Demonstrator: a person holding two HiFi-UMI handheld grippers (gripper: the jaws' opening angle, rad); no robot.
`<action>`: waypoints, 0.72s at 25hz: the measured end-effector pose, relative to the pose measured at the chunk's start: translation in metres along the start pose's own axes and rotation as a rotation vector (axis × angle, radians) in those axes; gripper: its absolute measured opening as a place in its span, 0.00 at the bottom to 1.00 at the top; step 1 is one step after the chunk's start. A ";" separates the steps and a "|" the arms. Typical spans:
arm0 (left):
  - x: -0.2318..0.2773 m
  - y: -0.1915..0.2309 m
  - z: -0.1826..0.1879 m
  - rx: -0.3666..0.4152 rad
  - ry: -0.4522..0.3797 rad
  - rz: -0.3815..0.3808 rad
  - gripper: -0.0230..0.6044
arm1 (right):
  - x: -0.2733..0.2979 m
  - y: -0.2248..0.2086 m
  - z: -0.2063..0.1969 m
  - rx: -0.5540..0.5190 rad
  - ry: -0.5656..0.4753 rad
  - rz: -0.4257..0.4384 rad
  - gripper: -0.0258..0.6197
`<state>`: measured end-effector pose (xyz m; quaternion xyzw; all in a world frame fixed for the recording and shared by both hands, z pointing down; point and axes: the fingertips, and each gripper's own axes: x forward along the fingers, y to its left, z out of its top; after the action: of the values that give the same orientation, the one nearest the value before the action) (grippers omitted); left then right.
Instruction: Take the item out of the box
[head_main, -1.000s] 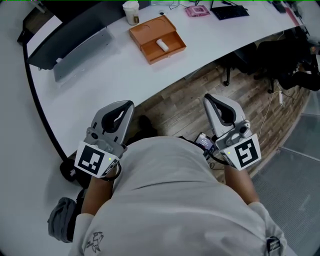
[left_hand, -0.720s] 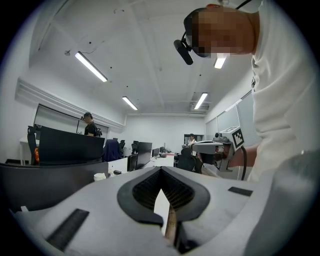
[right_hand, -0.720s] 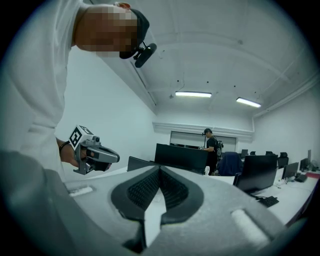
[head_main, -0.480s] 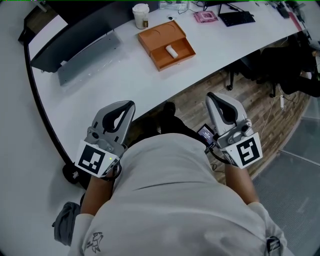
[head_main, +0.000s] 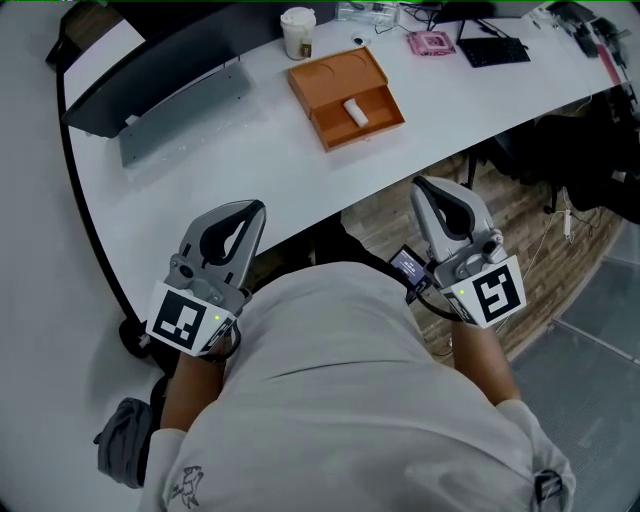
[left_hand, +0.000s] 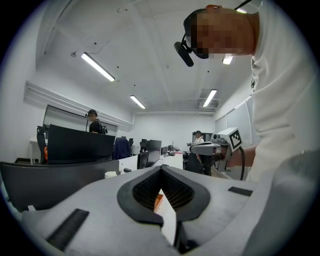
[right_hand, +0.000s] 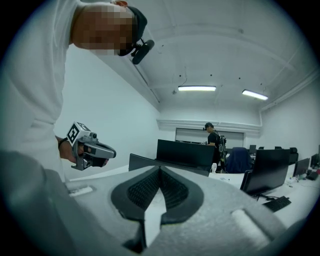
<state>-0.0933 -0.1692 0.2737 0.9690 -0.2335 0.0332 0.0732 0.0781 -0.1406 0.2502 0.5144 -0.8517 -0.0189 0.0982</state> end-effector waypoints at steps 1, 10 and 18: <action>0.004 0.004 -0.001 -0.003 0.002 0.007 0.03 | 0.006 -0.005 -0.002 0.003 0.006 0.009 0.04; 0.053 0.029 0.000 -0.032 -0.013 0.051 0.03 | 0.052 -0.056 -0.032 0.040 0.076 0.077 0.05; 0.096 0.059 -0.018 -0.056 0.036 0.090 0.03 | 0.096 -0.096 -0.063 0.060 0.133 0.132 0.09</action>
<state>-0.0358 -0.2614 0.3082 0.9545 -0.2761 0.0472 0.1027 0.1305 -0.2656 0.3136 0.4601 -0.8755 0.0474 0.1400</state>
